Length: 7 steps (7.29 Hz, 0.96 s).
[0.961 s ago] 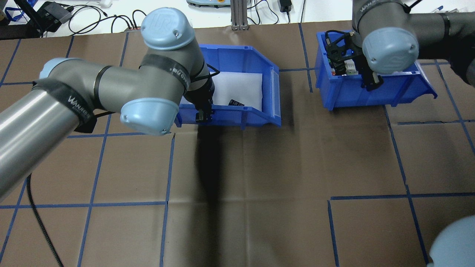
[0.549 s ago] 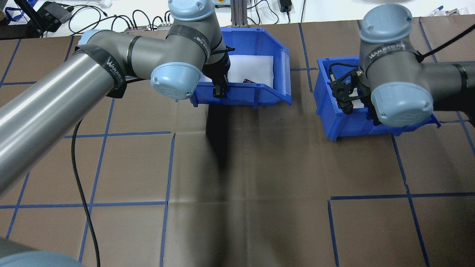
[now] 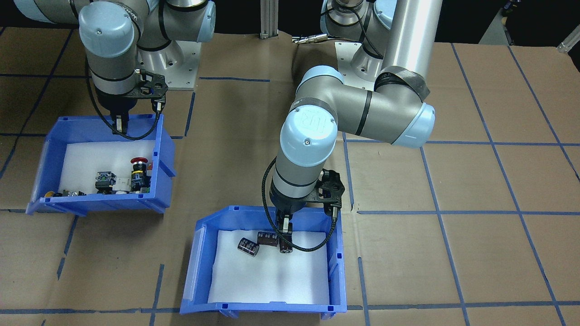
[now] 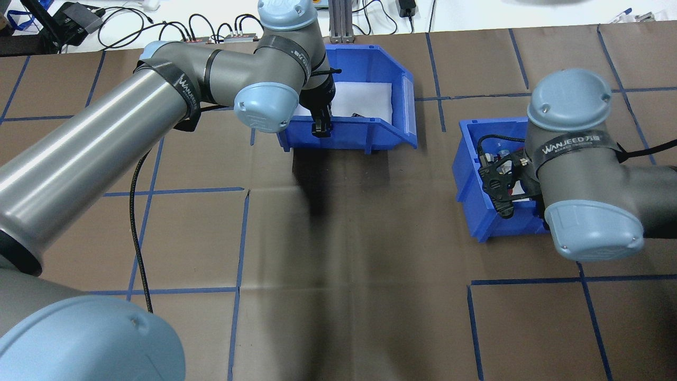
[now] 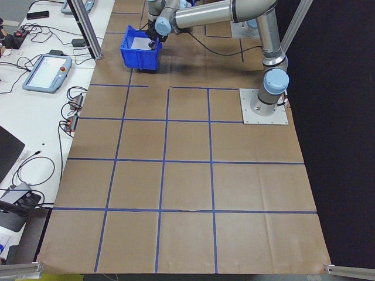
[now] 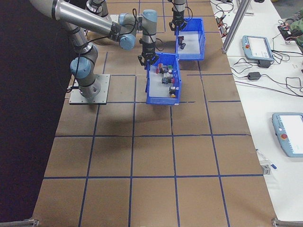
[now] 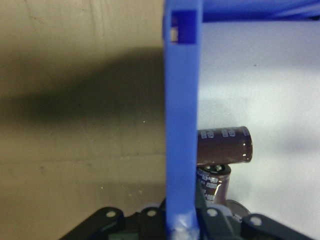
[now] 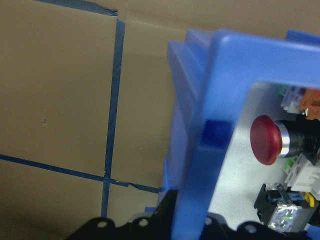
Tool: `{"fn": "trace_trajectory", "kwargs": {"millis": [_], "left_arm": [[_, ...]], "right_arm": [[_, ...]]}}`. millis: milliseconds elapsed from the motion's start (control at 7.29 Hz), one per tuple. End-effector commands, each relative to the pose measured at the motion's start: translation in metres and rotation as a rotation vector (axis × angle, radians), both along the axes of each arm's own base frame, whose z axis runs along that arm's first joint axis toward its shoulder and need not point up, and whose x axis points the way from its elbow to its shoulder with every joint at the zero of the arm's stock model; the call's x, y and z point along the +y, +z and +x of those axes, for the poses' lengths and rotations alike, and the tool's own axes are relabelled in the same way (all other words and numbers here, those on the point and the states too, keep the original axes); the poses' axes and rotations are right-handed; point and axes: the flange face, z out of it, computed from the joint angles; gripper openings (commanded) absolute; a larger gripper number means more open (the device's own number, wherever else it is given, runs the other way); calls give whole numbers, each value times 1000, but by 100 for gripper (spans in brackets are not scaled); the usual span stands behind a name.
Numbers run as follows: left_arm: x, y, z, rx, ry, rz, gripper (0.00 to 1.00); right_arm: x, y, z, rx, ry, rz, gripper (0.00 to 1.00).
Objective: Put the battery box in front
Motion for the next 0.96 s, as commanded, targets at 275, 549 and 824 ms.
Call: {"fn": "trace_trajectory", "kwargs": {"millis": [275, 549, 824], "left_arm": [[-5, 4, 2, 10, 42, -1, 89], [-7, 13, 4, 4, 13, -12, 94], [-4, 69, 4, -13, -80, 13, 94]], "right_arm": [[16, -6, 3, -5, -3, 13, 3], [35, -9, 13, -14, -14, -1, 3], [53, -10, 67, -51, -43, -45, 4]]}}
